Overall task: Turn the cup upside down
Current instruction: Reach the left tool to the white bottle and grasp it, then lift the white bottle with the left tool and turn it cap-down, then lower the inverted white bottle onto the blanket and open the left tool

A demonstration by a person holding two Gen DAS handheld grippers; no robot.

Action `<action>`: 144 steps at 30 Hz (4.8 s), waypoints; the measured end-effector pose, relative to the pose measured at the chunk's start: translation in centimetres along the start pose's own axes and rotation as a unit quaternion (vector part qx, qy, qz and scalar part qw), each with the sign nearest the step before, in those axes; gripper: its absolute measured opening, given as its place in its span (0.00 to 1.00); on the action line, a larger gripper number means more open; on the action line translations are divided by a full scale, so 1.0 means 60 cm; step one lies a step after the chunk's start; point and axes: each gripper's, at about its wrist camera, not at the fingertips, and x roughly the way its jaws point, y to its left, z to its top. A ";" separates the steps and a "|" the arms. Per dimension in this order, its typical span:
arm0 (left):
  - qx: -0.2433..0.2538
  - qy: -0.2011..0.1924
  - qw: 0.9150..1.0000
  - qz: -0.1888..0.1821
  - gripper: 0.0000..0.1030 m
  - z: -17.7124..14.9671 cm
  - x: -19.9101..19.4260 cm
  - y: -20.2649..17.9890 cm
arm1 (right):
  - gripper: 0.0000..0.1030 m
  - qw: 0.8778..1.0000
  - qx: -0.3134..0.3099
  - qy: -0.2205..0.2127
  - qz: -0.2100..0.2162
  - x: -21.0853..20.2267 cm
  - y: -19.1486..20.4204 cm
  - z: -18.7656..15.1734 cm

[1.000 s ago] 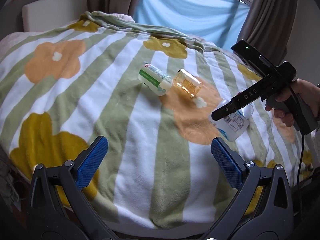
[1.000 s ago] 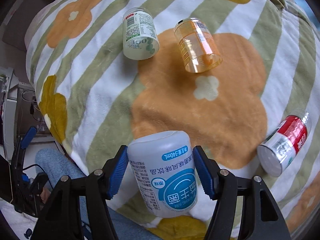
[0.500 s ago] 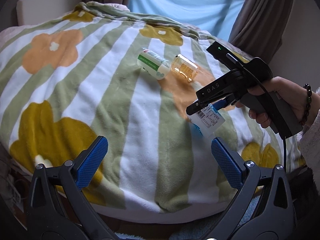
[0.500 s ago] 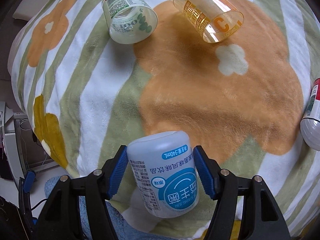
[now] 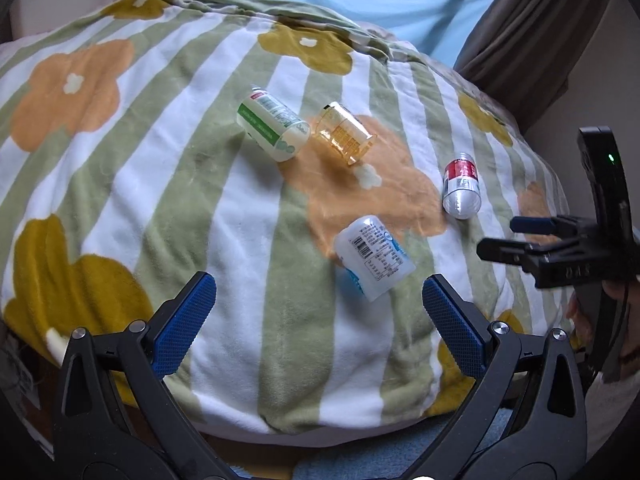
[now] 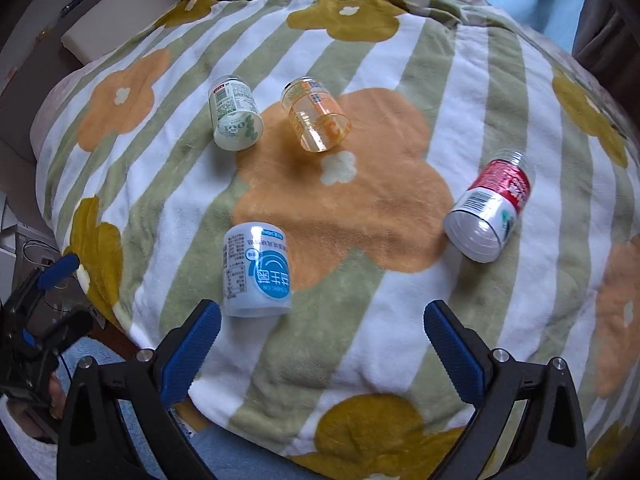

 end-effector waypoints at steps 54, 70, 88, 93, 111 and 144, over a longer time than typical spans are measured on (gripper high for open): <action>-0.019 0.026 0.999 0.040 0.60 0.083 0.245 -0.095 | 0.98 0.969 0.033 -0.246 0.010 0.025 -0.053 -0.238; 0.091 -0.086 0.991 0.050 0.60 0.013 0.244 -0.116 | 0.99 0.965 0.065 -0.253 0.029 0.007 -0.051 -0.244; 0.148 -0.118 0.981 0.039 0.60 -0.016 0.223 -0.114 | 0.99 0.963 0.078 -0.255 0.032 0.003 -0.061 -0.248; 0.138 -0.106 0.984 0.024 0.60 -0.040 0.212 -0.105 | 0.98 0.964 0.075 -0.254 0.034 0.004 -0.059 -0.248; 0.175 -0.110 0.978 0.040 1.00 -0.059 0.180 -0.118 | 0.98 0.966 0.062 -0.248 0.036 0.013 -0.031 -0.237; 0.203 -0.318 0.925 0.037 1.00 -0.100 -0.314 -0.058 | 0.98 0.868 0.136 -0.437 -0.193 -0.281 0.166 -0.296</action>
